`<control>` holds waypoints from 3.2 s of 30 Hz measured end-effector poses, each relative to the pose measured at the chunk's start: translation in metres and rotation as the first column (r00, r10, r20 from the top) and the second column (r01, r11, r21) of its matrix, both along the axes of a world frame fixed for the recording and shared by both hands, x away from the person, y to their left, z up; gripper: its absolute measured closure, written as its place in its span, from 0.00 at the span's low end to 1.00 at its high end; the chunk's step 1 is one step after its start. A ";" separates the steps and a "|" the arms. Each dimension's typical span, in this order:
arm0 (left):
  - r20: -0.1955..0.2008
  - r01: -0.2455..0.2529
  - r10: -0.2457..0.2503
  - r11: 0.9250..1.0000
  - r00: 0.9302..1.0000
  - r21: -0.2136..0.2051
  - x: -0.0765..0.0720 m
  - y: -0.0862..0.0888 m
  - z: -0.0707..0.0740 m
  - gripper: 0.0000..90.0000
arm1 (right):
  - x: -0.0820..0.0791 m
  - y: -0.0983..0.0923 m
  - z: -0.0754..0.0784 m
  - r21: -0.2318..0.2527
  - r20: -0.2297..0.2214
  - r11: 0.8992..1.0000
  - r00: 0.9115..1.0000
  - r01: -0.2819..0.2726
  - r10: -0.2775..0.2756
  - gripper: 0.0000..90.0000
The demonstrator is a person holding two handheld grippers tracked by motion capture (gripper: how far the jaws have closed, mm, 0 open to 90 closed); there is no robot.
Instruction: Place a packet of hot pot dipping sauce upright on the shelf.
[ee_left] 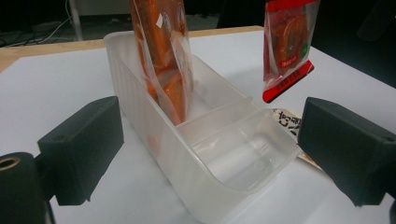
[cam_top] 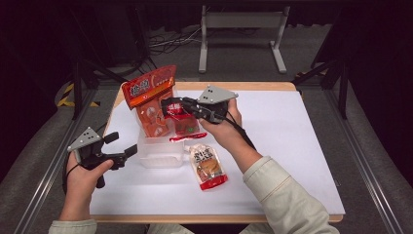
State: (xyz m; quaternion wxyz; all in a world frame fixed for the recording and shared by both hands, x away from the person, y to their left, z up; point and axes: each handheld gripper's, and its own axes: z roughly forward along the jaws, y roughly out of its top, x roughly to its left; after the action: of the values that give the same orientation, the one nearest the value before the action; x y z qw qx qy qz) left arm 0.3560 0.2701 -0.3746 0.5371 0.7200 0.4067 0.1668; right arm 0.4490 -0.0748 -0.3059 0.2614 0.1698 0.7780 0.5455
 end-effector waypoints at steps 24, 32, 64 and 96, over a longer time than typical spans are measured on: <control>0.004 -0.003 0.003 1.000 1.000 -0.010 -0.001 0.002 0.002 0.09 | 0.000 0.034 -0.011 -0.001 0.017 1.000 1.000 0.017 -0.017 0.94; 0.010 -0.008 0.008 1.000 1.000 -0.013 0.000 0.003 0.003 0.09 | -0.001 0.041 -0.016 0.005 0.024 1.000 1.000 0.018 -0.018 0.94; 0.006 0.000 0.000 1.000 1.000 -0.016 0.003 0.001 0.002 0.09 | -0.005 0.067 -0.034 -0.003 0.022 1.000 0.999 0.024 -0.024 0.92; -0.001 0.007 -0.007 1.000 1.000 -0.008 0.004 -0.001 0.001 0.09 | -0.007 0.052 -0.059 0.005 -0.227 0.998 0.972 -0.059 0.058 0.81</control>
State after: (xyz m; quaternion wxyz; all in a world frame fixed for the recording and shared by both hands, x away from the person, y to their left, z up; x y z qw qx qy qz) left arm 0.3603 0.2686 -0.3738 0.5401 0.7194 0.4052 0.1630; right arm 0.4424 -0.0225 -0.3650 0.1548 0.2076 0.8080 0.5292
